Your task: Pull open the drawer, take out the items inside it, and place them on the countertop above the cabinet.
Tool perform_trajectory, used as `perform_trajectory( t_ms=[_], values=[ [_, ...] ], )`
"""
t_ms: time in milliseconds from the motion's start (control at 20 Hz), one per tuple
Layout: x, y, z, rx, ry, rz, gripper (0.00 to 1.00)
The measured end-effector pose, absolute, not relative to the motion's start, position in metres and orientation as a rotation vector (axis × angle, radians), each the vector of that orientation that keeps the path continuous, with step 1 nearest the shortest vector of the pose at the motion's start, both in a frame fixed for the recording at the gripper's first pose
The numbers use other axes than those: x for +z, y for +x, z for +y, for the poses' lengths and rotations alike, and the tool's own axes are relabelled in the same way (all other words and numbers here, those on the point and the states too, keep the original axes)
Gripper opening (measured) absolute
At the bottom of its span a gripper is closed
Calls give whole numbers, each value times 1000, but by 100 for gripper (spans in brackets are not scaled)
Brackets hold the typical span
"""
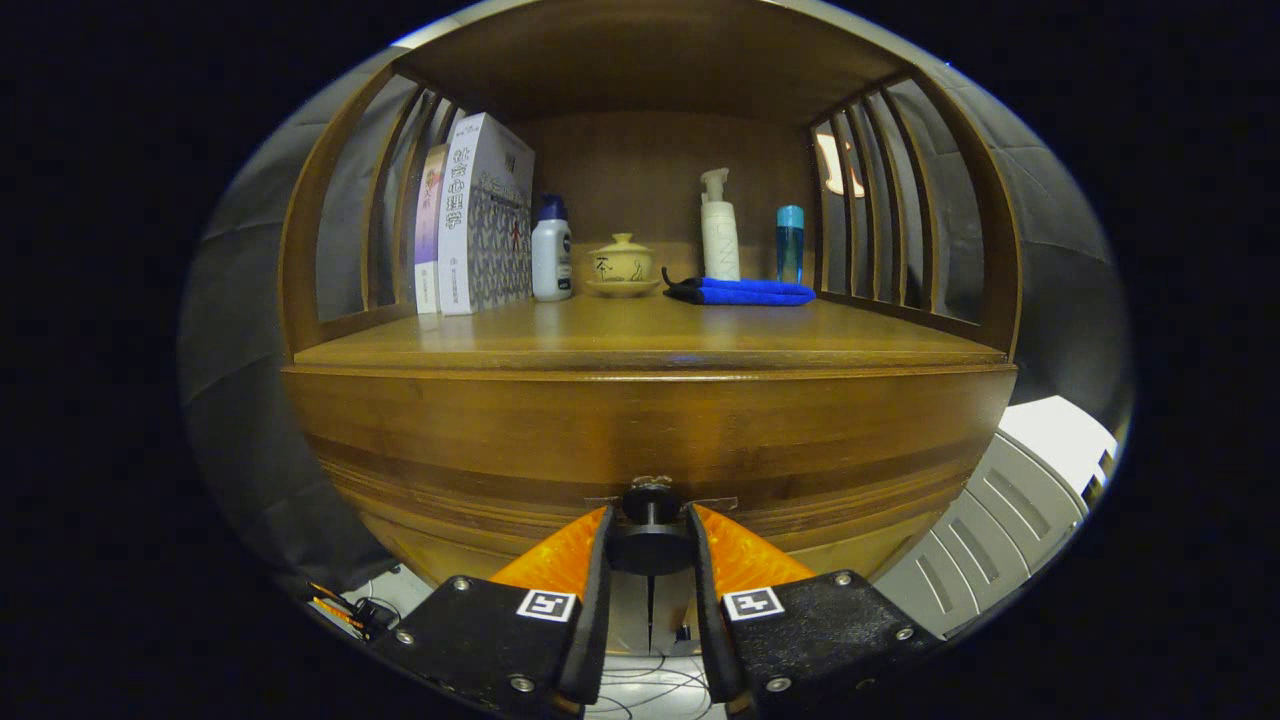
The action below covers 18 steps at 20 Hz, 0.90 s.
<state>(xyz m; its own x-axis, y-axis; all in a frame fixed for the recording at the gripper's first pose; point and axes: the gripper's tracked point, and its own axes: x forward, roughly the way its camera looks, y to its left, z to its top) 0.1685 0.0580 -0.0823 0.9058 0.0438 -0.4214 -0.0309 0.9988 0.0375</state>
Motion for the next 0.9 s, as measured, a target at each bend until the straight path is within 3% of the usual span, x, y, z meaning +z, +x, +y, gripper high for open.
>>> perform_trajectory(
  t_ms=[250, 400, 900],
  values=[
    [-83, 168, 58, 58, -2, 436, 39],
    [-81, 165, 58, 86, 55, 436, 31],
    [-76, 110, 55, 74, 8, 433, 30]
  ],
)
